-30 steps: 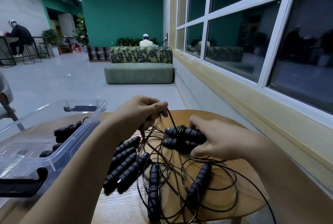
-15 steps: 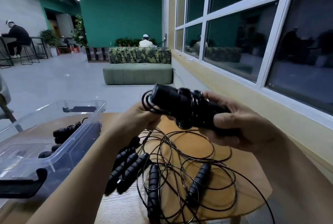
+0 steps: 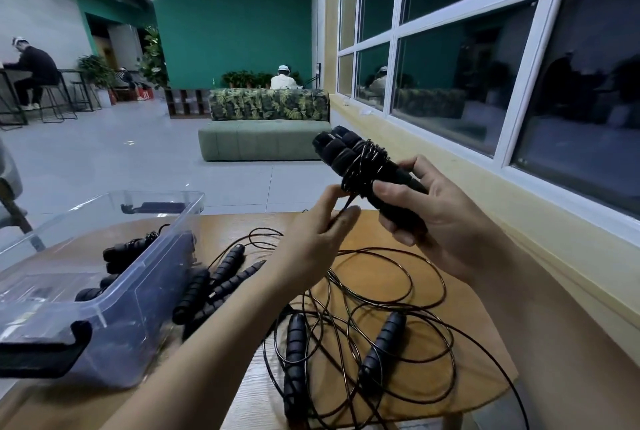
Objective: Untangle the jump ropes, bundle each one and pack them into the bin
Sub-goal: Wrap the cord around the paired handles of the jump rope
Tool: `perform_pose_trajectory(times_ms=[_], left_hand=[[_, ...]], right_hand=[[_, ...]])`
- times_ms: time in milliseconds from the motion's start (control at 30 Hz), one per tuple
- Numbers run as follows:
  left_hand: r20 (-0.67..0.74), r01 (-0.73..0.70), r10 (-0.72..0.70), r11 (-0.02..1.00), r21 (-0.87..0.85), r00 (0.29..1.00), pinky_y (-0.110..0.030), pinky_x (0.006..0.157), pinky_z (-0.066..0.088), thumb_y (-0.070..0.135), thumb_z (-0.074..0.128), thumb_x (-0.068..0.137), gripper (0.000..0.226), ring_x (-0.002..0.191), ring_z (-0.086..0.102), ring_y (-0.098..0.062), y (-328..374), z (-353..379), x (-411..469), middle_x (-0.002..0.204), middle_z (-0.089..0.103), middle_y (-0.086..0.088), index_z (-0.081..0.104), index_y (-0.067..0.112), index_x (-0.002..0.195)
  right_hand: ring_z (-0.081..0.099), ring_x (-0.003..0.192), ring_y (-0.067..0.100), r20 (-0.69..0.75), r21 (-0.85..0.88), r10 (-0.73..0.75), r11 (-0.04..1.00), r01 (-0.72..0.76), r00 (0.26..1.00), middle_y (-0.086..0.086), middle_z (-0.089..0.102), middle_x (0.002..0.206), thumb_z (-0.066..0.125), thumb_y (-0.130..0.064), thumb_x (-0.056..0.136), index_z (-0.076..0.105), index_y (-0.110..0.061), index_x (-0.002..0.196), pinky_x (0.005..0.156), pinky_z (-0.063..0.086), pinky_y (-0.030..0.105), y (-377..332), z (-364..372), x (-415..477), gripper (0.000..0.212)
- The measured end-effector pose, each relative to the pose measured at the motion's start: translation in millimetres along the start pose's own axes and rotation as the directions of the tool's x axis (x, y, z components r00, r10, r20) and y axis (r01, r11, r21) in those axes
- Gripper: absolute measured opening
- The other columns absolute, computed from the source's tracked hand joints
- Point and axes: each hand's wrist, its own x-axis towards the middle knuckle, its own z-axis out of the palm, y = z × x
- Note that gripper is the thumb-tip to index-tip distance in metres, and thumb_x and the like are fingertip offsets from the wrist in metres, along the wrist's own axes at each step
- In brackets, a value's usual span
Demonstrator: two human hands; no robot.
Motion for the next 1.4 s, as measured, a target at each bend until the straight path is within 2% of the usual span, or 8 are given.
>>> perform_pose_trajectory(times_ms=[67,167,367,467,767,867,1133,1400], left_hand=[[-0.043,-0.038,0.045,0.987,0.159,0.998,-0.039,0.063,0.046,0.05,0.053,0.108,0.017,0.062,0.054,-0.015,2,-1,-1,0.081,0.071,-0.008,0.056,0.041,0.121],[-0.106,-0.042,0.075,0.959,0.282,0.992,-0.035,0.064,0.053,0.04,0.055,0.109,0.018,0.068,0.063,-0.006,3,0,0,0.076,0.07,0.018,0.067,0.029,0.103],[-0.129,0.023,-0.012,0.996,0.088,0.992,-0.02,0.058,0.051,0.014,0.048,0.11,0.015,0.064,0.067,-0.003,14,8,4,0.076,0.072,0.022,0.058,0.024,0.113],[-0.136,0.049,-0.041,0.997,0.053,0.99,-0.014,0.047,0.03,0.005,0.047,0.106,0.038,0.049,0.043,-0.004,17,12,1,0.052,0.055,0.019,0.054,0.03,0.079],[-0.136,-0.072,0.092,0.988,0.14,0.986,-0.026,0.051,0.028,0.033,0.048,0.111,0.044,0.053,0.038,-0.005,5,10,-3,0.06,0.049,0.013,0.059,0.053,0.073],[-0.057,-0.07,0.077,0.99,0.121,0.995,-0.029,0.052,0.031,0.043,0.043,0.112,0.034,0.052,0.037,-0.004,10,11,-7,0.059,0.046,0.012,0.058,0.032,0.084],[0.077,0.026,-0.065,0.908,0.419,0.995,-0.023,0.055,0.039,0.042,0.042,0.112,0.032,0.061,0.055,-0.013,29,2,-26,0.071,0.06,0.003,0.058,0.028,0.09],[0.161,-0.033,-0.068,0.832,0.554,0.985,-0.034,0.069,0.05,0.047,0.05,0.109,0.026,0.072,0.061,-0.008,30,-28,-34,0.083,0.069,0.007,0.065,0.031,0.094]], right_hand=[[0.056,0.067,0.021,0.031,0.023,0.006,1.0,-0.007,0.999,0.022,0.058,0.11,0.077,-0.019,0.093,0.053,-0.007,0.13,0.044,0.043,0.022,-3,-3,-2,0.046],[0.054,0.065,0.019,0.083,0.09,0.009,0.996,-0.017,0.997,0.02,0.055,0.11,0.076,-0.02,0.094,0.05,0.001,0.136,0.042,0.042,0.02,-5,-5,-4,0.053],[0.052,0.061,0.017,0.189,0.144,0.051,0.986,-0.079,0.981,0.016,0.062,0.095,0.07,-0.018,0.093,0.053,-0.003,0.131,0.038,0.041,0.018,-4,9,-9,0.044],[0.051,0.059,0.016,0.215,0.181,0.052,0.979,-0.092,0.975,0.013,0.061,0.09,0.068,-0.017,0.094,0.054,-0.005,0.124,0.037,0.037,0.016,-4,17,-9,0.036],[0.053,0.054,0.012,0.169,0.147,0.002,0.989,-0.027,0.986,0.021,0.055,0.092,0.074,-0.019,0.097,0.053,0.007,0.128,0.037,0.037,0.016,-11,16,-13,0.045],[0.053,0.058,0.015,0.07,0.124,-0.01,0.992,0.001,0.997,0.024,0.055,0.099,0.07,-0.016,0.093,0.052,0.012,0.131,0.038,0.039,0.017,-12,7,-9,0.051],[0.057,0.063,0.028,-0.246,-0.192,-0.181,0.972,0.135,0.952,0.016,0.065,0.088,0.078,-0.006,0.093,0.053,-0.003,0.12,0.044,0.043,0.029,8,-16,14,0.037],[0.069,0.078,0.02,-0.257,-0.706,-0.253,0.708,-0.003,0.933,-0.003,0.068,0.097,0.085,-0.032,0.093,0.057,-0.031,0.112,0.061,0.052,0.031,44,-28,26,0.034]])
